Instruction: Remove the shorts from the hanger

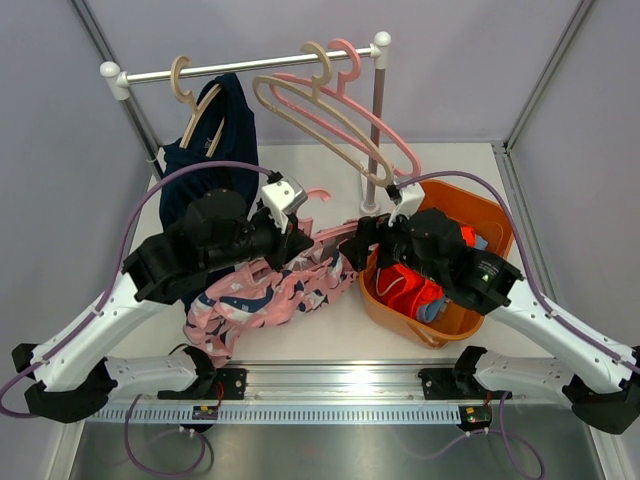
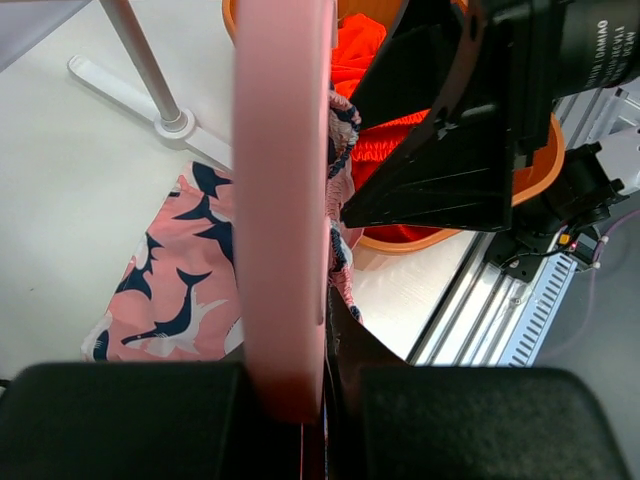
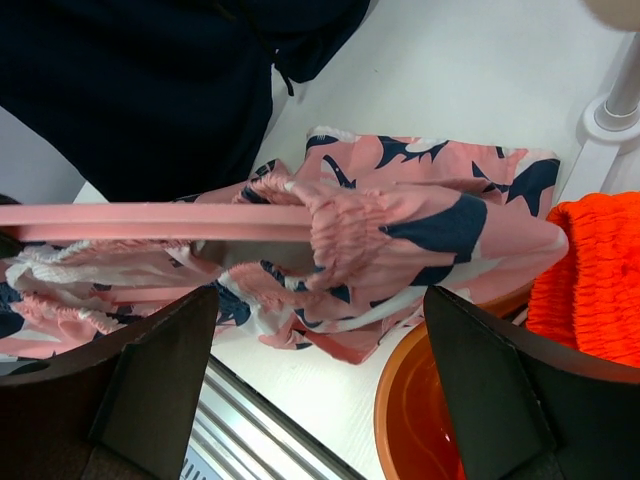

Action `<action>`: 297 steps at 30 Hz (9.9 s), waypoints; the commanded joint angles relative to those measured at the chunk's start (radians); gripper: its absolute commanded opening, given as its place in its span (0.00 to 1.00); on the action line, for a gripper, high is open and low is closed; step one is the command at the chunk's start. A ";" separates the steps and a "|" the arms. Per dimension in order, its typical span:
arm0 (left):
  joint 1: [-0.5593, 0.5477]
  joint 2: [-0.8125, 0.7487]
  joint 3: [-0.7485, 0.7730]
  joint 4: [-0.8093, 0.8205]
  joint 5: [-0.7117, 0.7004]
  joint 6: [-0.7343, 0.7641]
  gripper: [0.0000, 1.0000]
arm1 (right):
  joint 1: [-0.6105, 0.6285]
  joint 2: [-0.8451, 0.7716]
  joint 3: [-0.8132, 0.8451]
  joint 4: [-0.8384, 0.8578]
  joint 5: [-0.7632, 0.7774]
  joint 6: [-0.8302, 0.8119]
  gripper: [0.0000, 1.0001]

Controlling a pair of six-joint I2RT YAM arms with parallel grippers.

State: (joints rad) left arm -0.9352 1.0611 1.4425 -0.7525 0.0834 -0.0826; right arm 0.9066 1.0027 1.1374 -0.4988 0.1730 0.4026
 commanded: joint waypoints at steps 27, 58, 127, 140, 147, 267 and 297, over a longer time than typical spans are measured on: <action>-0.025 -0.059 0.032 0.015 -0.027 0.012 0.00 | -0.008 0.020 0.127 -0.098 0.333 0.035 0.00; -0.030 -0.326 -0.053 -0.016 0.125 0.066 0.00 | -0.235 0.091 0.144 -0.104 0.290 -0.019 0.00; -0.028 -0.360 -0.357 1.455 -0.548 0.023 0.00 | 0.189 0.316 0.141 0.000 -0.061 -0.128 0.00; -0.028 -0.285 -0.091 0.975 -0.629 0.043 0.00 | 0.190 0.263 0.349 -0.119 0.176 -0.188 0.00; -0.028 -0.332 -0.160 0.881 -0.675 0.030 0.00 | 0.189 0.082 0.602 -0.065 0.600 -0.356 0.00; 0.389 0.617 0.834 0.056 -0.577 0.030 0.10 | -0.503 -0.355 -0.062 -0.103 -0.026 0.130 0.73; 0.432 0.755 0.814 0.231 -0.468 0.098 0.16 | -0.505 -0.418 -0.094 -0.141 0.003 0.119 0.75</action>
State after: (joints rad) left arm -0.5137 1.8351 2.2494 -0.5571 -0.4164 0.0242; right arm 0.3985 0.5961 1.0397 -0.6357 0.1654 0.5377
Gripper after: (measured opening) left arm 0.159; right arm 0.749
